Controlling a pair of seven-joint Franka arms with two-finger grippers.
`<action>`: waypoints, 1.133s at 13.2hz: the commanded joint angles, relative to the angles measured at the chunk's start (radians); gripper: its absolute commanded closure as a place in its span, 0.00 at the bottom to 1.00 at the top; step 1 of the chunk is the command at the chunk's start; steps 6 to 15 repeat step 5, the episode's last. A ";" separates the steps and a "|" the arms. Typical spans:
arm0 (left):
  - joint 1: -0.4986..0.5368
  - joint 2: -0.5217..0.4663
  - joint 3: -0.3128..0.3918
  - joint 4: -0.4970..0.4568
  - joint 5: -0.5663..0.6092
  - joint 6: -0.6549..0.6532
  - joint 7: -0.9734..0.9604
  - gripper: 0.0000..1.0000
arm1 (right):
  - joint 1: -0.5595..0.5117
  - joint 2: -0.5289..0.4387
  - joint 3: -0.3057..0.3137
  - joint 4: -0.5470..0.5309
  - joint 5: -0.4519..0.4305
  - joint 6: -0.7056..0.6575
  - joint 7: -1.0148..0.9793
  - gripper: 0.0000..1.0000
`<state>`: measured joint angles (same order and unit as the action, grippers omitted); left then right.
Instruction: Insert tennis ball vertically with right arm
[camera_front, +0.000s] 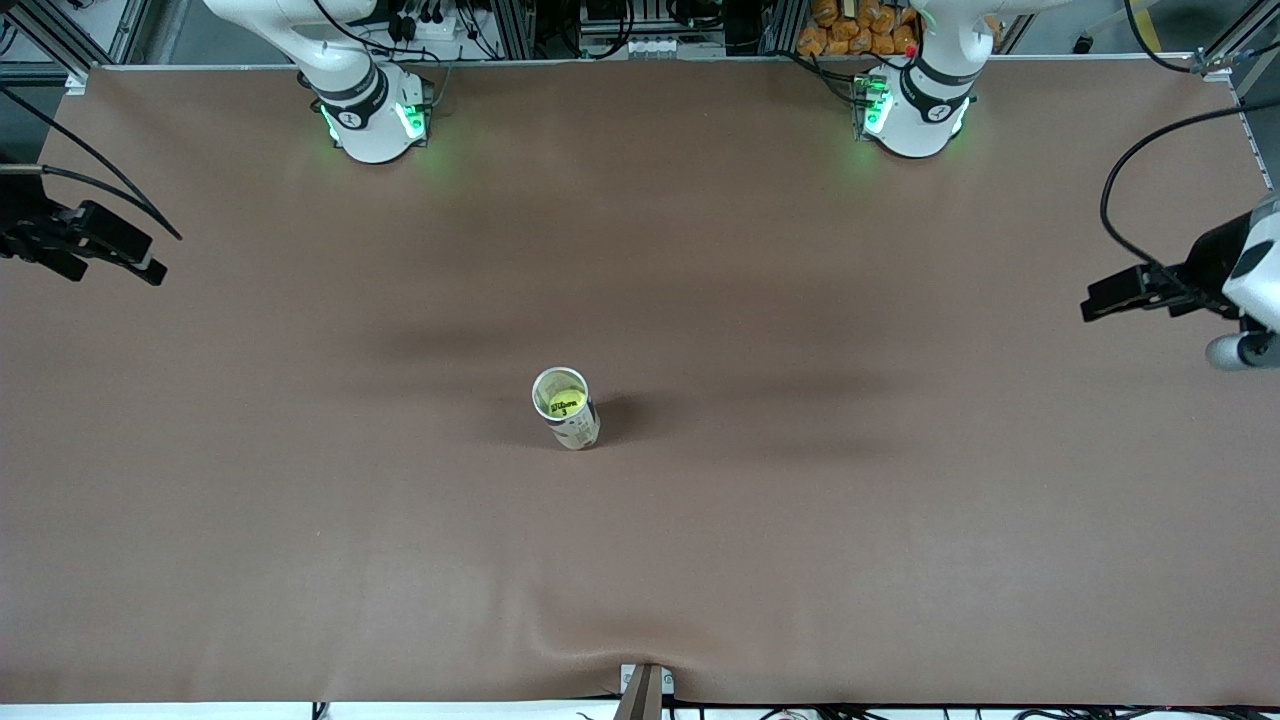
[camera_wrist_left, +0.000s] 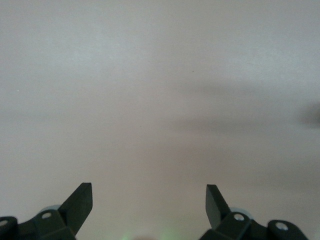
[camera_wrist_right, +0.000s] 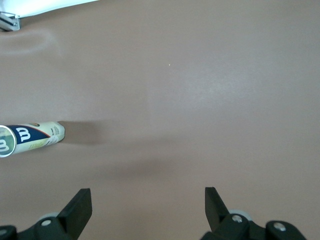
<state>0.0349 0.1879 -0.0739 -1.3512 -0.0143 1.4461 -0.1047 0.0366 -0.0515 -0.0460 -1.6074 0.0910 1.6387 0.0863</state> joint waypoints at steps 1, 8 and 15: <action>0.037 -0.021 -0.037 -0.006 0.024 -0.016 -0.013 0.00 | 0.038 -0.014 0.000 -0.002 -0.063 -0.007 -0.005 0.00; 0.023 -0.019 -0.044 -0.003 0.030 -0.049 -0.018 0.00 | 0.045 -0.022 0.000 -0.002 -0.080 -0.014 -0.011 0.00; 0.023 -0.019 -0.044 -0.003 0.030 -0.049 -0.018 0.00 | 0.045 -0.022 0.000 -0.002 -0.080 -0.014 -0.011 0.00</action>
